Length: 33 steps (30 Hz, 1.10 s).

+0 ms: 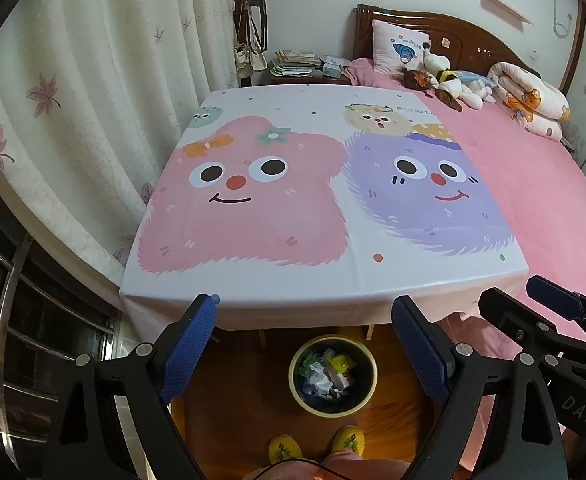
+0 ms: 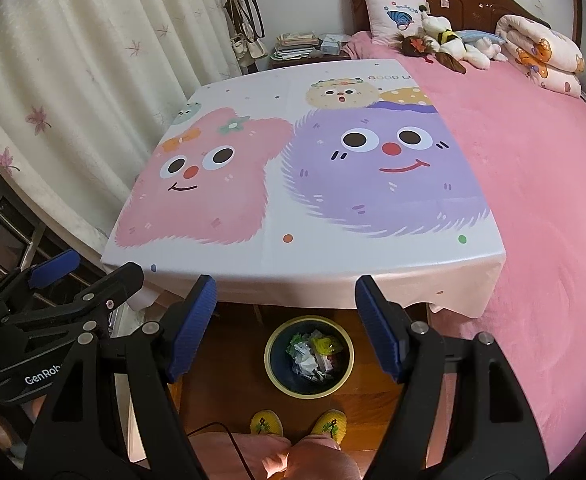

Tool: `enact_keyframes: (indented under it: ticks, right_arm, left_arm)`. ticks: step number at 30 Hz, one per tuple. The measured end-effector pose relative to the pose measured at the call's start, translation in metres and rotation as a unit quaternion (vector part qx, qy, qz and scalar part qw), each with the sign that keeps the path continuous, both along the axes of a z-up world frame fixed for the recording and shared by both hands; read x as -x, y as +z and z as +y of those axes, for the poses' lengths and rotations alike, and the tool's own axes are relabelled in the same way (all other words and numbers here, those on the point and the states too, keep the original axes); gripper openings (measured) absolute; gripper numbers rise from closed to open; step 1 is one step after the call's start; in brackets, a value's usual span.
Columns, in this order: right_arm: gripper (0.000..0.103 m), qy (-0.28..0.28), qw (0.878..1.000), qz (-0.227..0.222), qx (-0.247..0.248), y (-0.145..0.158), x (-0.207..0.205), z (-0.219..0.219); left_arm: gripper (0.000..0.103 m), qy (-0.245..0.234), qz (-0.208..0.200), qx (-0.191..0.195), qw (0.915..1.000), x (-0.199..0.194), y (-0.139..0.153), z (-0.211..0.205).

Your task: Collect trash

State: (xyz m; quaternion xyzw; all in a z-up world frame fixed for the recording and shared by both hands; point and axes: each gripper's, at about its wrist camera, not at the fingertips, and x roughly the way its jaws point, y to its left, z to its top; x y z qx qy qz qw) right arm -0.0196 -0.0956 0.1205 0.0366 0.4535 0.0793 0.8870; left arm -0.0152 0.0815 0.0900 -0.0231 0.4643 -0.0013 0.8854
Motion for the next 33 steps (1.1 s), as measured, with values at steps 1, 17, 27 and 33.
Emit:
enact_keyframes:
  ticks: [1,17,27,33]
  right_arm:
    - [0.069,0.000,1.000,0.000,0.000,-0.0001,0.0000,-0.0004]
    - [0.069,0.000,1.000,0.000,0.000,-0.0006,0.0006,-0.0008]
    - [0.069,-0.001,1.000,0.002,-0.003,0.0001,0.0001,-0.0024]
    - [0.069,0.003,1.000,0.007,-0.004,-0.0011,-0.0037,-0.0035]
  left_arm:
    - [0.091,0.000,0.000,0.000,1.0000,-0.0005,0.0002,-0.0003]
    - [0.091,-0.001,0.001,0.001,1.0000,-0.0005,0.0005,-0.0016]
    - [0.091,-0.002,0.001,0.000,1.0000,-0.0010,0.0000,-0.0001]
    - [0.091,-0.001,0.005,0.002,1.0000,0.0000,-0.0013,-0.0016]
